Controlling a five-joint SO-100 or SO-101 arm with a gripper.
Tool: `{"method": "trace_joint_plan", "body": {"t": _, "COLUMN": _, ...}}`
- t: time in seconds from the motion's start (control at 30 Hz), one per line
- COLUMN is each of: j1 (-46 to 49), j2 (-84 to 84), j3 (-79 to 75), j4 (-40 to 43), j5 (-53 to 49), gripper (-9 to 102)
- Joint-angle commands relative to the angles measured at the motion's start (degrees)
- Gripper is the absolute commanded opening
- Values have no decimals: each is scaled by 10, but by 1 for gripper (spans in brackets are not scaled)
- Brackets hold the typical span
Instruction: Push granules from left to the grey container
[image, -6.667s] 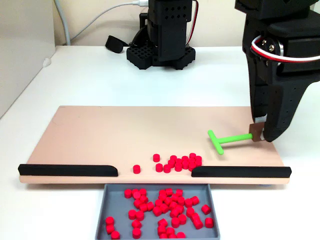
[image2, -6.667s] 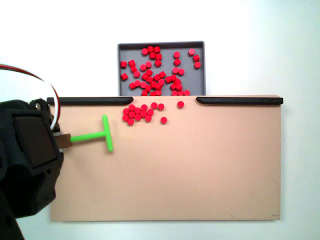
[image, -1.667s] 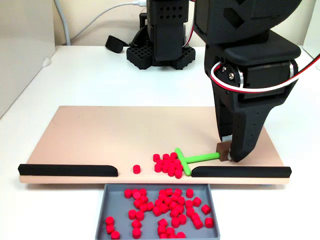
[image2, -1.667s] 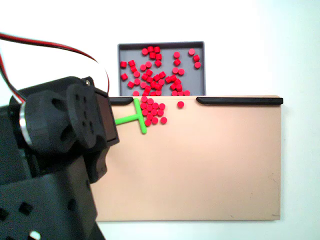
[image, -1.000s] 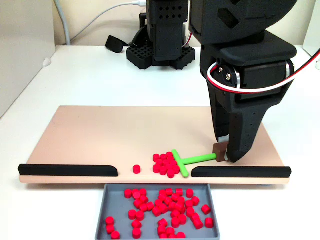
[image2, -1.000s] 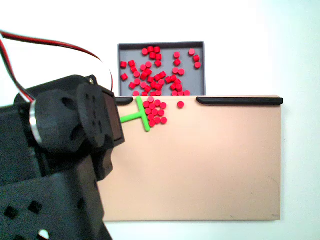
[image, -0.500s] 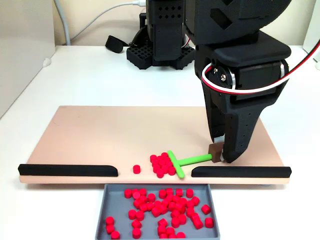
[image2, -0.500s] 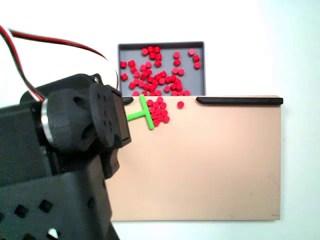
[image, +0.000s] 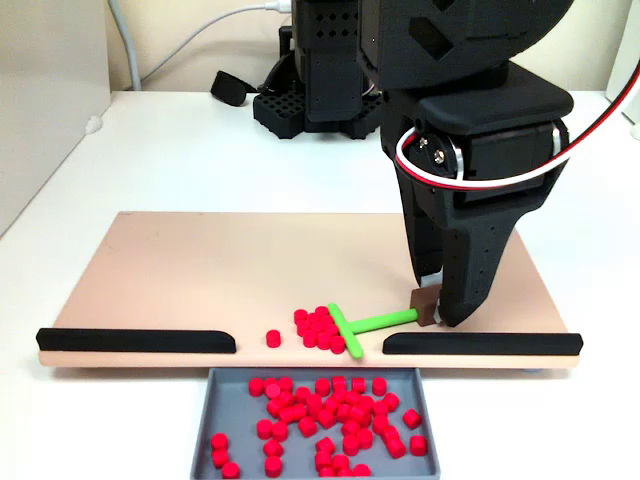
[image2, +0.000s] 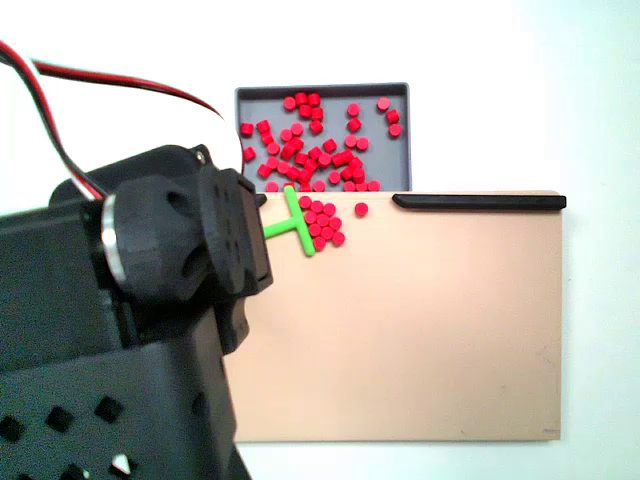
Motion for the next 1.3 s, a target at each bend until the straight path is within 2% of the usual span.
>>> {"method": "trace_joint_plan", "body": {"t": 0.0, "j1": 1, "j2": 4, "j3": 4, "j4": 4, "j5": 3, "gripper": 0}}
{"method": "trace_joint_plan", "body": {"t": 0.5, "j1": -46, "j2": 70, "j3": 4, "j4": 16, "j5": 4, "gripper": 0}}
{"method": "trace_joint_plan", "body": {"t": 0.67, "j1": -83, "j2": 127, "j3": 9, "j4": 18, "j5": -6, "gripper": 0}}
{"method": "trace_joint_plan", "body": {"t": 0.77, "j1": -102, "j2": 198, "j3": 62, "j4": 18, "j5": -34, "gripper": 0}}
{"method": "trace_joint_plan", "body": {"t": 0.97, "j1": -119, "j2": 415, "j3": 274, "j4": 18, "j5": -172, "gripper": 0}}
{"method": "trace_joint_plan", "body": {"t": 1.1, "j1": -100, "j2": 526, "j3": 410, "j4": 18, "j5": -329, "gripper": 0}}
{"method": "trace_joint_plan", "body": {"t": 1.27, "j1": -51, "j2": 593, "j3": 477, "j4": 17, "j5": -531, "gripper": 0}}
